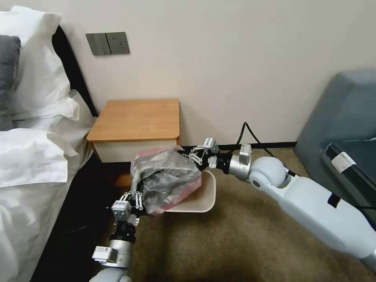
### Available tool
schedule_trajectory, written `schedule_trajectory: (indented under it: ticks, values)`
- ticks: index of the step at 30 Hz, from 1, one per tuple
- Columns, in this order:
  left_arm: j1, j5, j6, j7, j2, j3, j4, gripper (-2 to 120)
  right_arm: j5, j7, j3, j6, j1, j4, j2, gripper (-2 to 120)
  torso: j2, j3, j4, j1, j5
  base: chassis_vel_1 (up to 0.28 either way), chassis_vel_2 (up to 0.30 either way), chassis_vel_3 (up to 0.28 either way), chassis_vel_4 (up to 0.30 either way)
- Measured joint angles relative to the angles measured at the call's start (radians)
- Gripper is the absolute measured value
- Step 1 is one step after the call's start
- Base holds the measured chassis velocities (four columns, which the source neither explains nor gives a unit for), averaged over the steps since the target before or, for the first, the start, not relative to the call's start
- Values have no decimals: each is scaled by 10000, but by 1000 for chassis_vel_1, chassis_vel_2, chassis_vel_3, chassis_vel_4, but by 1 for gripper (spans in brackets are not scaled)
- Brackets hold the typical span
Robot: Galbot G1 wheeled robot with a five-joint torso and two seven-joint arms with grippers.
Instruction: Pick up the garbage bag from the table and place it over the trash can.
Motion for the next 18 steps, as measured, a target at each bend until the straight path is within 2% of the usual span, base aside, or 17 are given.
schedule_trajectory:
  ticks: [15,18]
  values:
    - [-37,-156,-27,-30,19,-28,-95,7,-383,-232,-124,134,260,-881,43,0,0,0,-1,0,0,0,0,0,0]
    - [-75,-257,150,-204,23,-43,-51,7,-305,-221,7,67,158,-628,-72,7,0,-1,1,0,1,0,0,0,0]
